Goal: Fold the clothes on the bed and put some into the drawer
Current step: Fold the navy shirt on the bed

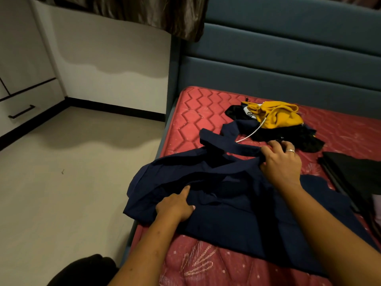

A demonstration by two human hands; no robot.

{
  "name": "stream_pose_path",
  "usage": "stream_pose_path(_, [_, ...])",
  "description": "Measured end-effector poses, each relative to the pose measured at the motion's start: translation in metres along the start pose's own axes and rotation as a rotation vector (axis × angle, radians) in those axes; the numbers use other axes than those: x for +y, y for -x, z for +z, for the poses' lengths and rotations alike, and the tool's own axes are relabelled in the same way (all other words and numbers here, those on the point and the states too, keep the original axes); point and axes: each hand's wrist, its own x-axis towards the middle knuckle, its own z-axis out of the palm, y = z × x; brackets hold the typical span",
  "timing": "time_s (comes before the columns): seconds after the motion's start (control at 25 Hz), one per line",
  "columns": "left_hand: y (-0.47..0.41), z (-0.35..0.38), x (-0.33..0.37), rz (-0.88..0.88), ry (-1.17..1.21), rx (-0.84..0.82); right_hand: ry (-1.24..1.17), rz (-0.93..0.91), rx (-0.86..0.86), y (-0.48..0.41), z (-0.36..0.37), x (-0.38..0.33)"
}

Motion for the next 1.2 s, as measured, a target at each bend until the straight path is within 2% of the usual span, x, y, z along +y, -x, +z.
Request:
stream_pose_path(0.08, [0.000,0.001,0.000,-0.021,0.015,0.017,0.015,0.021,0.082,0.009,0.004,0.015])
stream_pose_path(0.2, [-0.004,-0.002,-0.008,-0.092,0.175,0.076,-0.017,0.135,0.196,0.028,-0.003,0.059])
stream_pose_path(0.32, [0.000,0.000,-0.006,-0.044,0.135,0.153,-0.056,0.136,0.151,0.060,-0.011,0.096])
stream_pose_path(0.44, [0.005,0.005,0.004,0.012,0.043,0.338,-0.258,0.005,0.032,0.074,-0.007,0.060])
stream_pose_path(0.48, [0.006,0.005,0.007,0.022,0.027,0.382,-0.307,-0.086,-0.051,0.072,-0.004,0.033])
stream_pose_path(0.56, [0.006,0.001,0.008,0.040,0.020,0.452,-0.342,-0.240,-0.345,0.062,0.004,-0.023])
stream_pose_path(0.64, [0.005,-0.002,0.006,0.063,0.046,0.478,-0.325,-0.256,-0.571,0.049,0.016,-0.067])
stream_pose_path(0.76, [0.001,-0.004,-0.003,0.072,0.055,0.435,-0.247,-0.234,-0.651,0.023,0.029,-0.095])
stream_pose_path(0.8, [-0.003,-0.005,-0.006,0.072,0.045,0.404,-0.261,-0.197,-0.618,0.014,0.030,-0.093])
stream_pose_path(0.88, [-0.011,-0.006,-0.007,0.070,0.002,0.338,-0.443,-0.106,-0.506,0.002,0.026,-0.078])
stream_pose_path(0.96, [-0.015,-0.003,-0.005,0.066,-0.083,0.312,-0.615,-0.066,-0.276,-0.007,0.013,-0.057])
stream_pose_path(1.0, [-0.015,0.001,-0.002,0.061,-0.120,0.312,-0.589,-0.084,-0.118,-0.010,0.005,-0.042])
stream_pose_path(1.08, [-0.015,0.008,0.001,0.047,-0.208,0.334,-0.351,-0.141,0.141,-0.008,-0.009,-0.013])
stream_pose_path(1.12, [-0.014,0.011,0.002,0.039,-0.243,0.344,-0.235,-0.131,0.188,-0.004,-0.015,0.002])
stream_pose_path(1.2, [-0.011,0.016,0.002,0.027,-0.269,0.349,-0.108,-0.050,0.149,0.011,-0.021,0.031])
